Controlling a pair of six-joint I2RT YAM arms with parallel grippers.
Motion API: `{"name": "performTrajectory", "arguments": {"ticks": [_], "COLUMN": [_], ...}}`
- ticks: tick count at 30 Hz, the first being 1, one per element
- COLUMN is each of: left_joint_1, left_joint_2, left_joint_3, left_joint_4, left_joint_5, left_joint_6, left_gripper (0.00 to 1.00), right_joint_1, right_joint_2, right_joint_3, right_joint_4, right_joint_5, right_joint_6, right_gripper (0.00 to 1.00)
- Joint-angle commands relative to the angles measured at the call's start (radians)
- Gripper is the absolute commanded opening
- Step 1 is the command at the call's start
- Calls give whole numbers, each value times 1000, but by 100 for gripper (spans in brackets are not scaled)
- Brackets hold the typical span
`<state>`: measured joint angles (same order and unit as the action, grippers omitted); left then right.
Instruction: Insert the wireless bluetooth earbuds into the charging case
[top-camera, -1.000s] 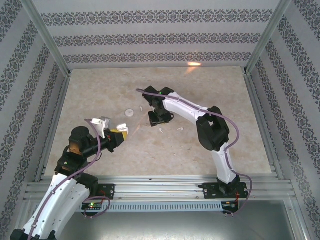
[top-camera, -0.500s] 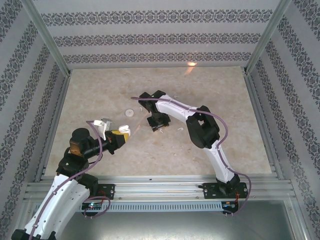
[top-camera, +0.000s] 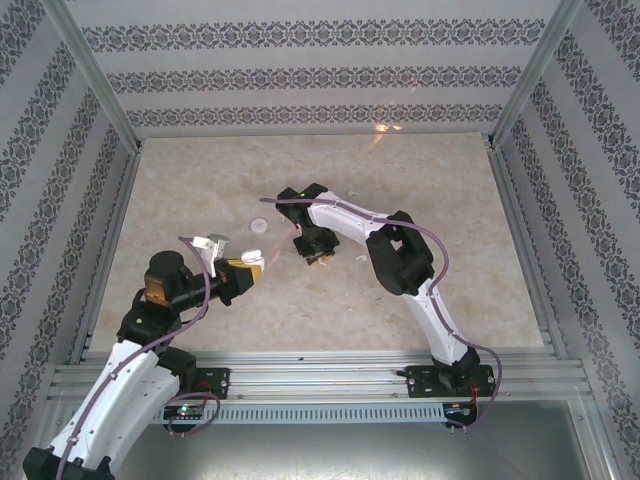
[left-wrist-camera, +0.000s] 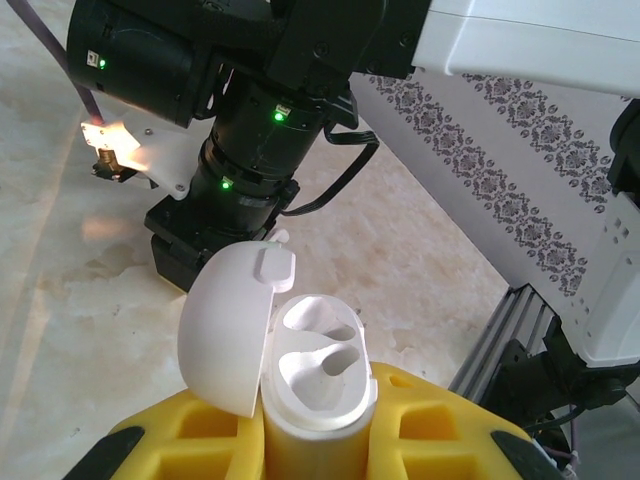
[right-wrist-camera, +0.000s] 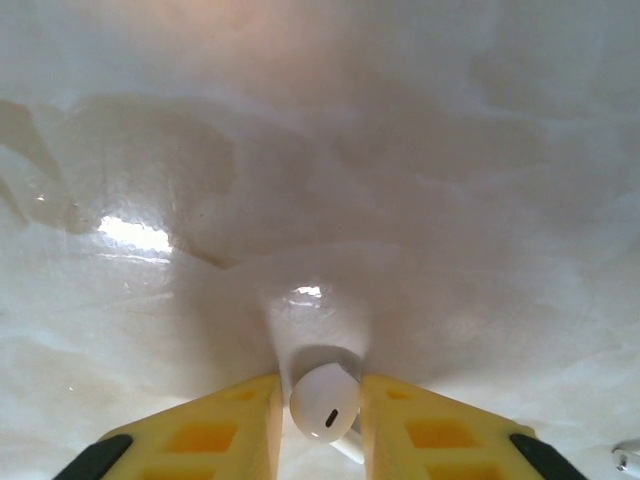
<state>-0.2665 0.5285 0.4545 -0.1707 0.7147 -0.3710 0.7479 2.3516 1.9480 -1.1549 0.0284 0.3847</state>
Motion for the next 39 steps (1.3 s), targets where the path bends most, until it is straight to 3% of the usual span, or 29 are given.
{"name": "performTrajectory", "arguments": {"ticks": [1,6,12,17,24,29,34,39], "left_joint_1": [1,2,2,2,5,6,7,7], "left_joint_2": [-24,-35,55,139,294,414,513,583], "left_joint_3": [-18,-69,-5,-36,-14,68,103,87], "left_joint_4": [82,218,158,375,578,636,774,952], "left_joint_5": [40,114,155,172,183,213,258,267], "left_joint_6": [18,35,195,185,260,286,226,150], "left_gripper": [0,0,0,0,0,0,0,0], "right_joint_1": [-18,-44,-103,-131,-128,-118,-79,11], "right_joint_2": [13,-66,-247,-416,-651,-796,-924,-987], "right_joint_3": [5,-71,-255,-380,-460,-503,-543,-555], "right_joint_4": [-19,35,203,331,442,514,630,746], "right_joint_5": [12,-50,-195,-282,-291,-310,-344,-299], "right_joint_6": [-9,17,84,141,192,223,223,216], "right_gripper": [23,17,16,14,12,10,10,10]}}
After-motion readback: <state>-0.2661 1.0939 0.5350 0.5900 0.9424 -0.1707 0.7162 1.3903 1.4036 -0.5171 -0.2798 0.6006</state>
